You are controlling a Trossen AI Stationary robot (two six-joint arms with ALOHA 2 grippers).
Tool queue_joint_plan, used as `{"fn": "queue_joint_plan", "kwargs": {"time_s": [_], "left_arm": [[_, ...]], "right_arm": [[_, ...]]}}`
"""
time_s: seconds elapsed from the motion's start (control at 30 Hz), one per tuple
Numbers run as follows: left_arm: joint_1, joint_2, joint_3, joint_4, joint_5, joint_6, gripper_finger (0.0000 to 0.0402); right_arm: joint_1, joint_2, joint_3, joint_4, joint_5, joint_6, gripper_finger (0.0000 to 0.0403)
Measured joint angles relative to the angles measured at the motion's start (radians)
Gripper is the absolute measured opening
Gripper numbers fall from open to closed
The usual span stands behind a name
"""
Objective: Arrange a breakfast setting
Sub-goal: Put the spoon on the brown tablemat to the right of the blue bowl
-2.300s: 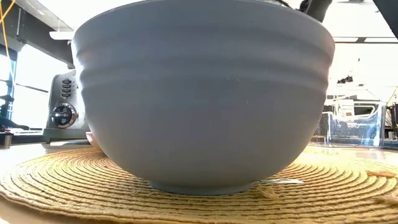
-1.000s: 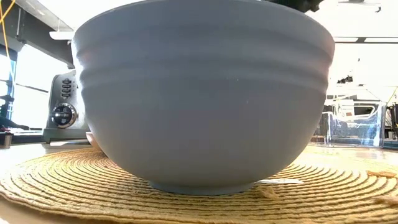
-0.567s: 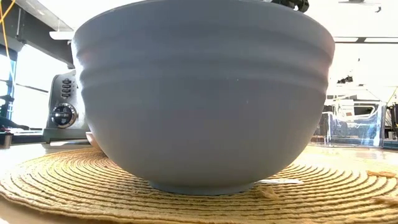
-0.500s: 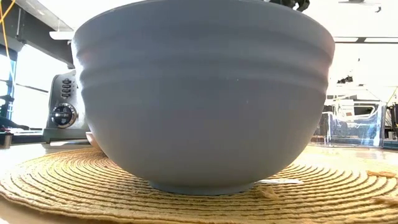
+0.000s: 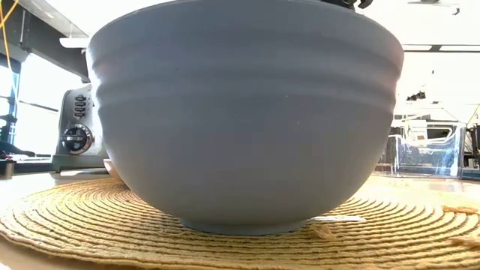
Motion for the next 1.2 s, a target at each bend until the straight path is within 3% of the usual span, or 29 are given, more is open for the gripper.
{"fn": "queue_joint_plan", "kwargs": {"time_s": [0.33,0.47,0.6,0.73,0.9,1.2], "left_arm": [[0.0,0.056,0.0,0.004,0.015,-0.038,0.0149],[0.0,0.088,0.0,-0.024,0.163,-0.065,0.0149],[-0.001,0.114,0.0,-0.072,0.377,-0.178,0.0149],[-0.012,0.133,0.0,-0.145,0.505,-0.287,0.0149],[-0.045,0.137,0.0,-0.21,0.607,-0.368,0.0149],[-0.148,0.137,0.0,-0.314,0.647,-0.527,0.0149]], "right_arm": [[0.006,0.0,0.0,0.0,0.0,-0.045,0.0397],[0.026,0.0,0.0,0.007,0.0,-0.078,0.0397],[0.047,0.0,0.0,0.034,0.0,-0.111,0.0397],[0.054,0.0,0.0,0.049,0.001,-0.138,0.0397],[0.051,0.0,0.0,0.049,0.006,-0.138,0.0397],[0.051,0.0,0.0,0.046,0.006,-0.131,0.0397]]}}
